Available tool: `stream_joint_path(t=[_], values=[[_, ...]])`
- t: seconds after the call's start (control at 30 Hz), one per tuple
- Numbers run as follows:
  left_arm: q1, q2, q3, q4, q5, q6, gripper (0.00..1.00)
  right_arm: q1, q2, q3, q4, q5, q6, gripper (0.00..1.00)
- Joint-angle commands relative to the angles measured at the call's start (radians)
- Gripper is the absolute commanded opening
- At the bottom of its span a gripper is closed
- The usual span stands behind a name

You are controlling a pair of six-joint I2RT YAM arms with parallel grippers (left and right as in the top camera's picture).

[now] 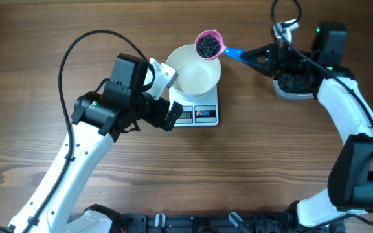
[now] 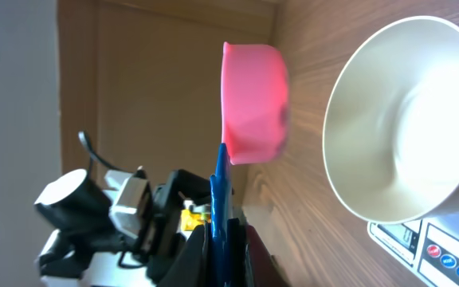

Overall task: Scoop item into bowl and weigh 150g on scale
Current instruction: 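Carry the scoop left over the white bowl on the scale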

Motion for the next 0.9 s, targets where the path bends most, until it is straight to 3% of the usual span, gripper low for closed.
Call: stream_joint_path(t=[0.0, 0.43, 0.87], values=[[-0.005, -0.004, 0.016, 0.002, 0.016, 0.016, 1.0, 0.023, 0.011, 0.003, 0.009, 0.084, -0.084, 0.04], [-0.005, -0.003, 0.016, 0.002, 0.016, 0.016, 1.0, 0.114, 0.01, 0.003, -0.072, 0.387, -0.377, 0.04], [-0.005, -0.003, 0.016, 0.002, 0.016, 0.016, 1.0, 0.143, -0.046, 0.005, -0.132, 0.531, -0.531, 0.05]])
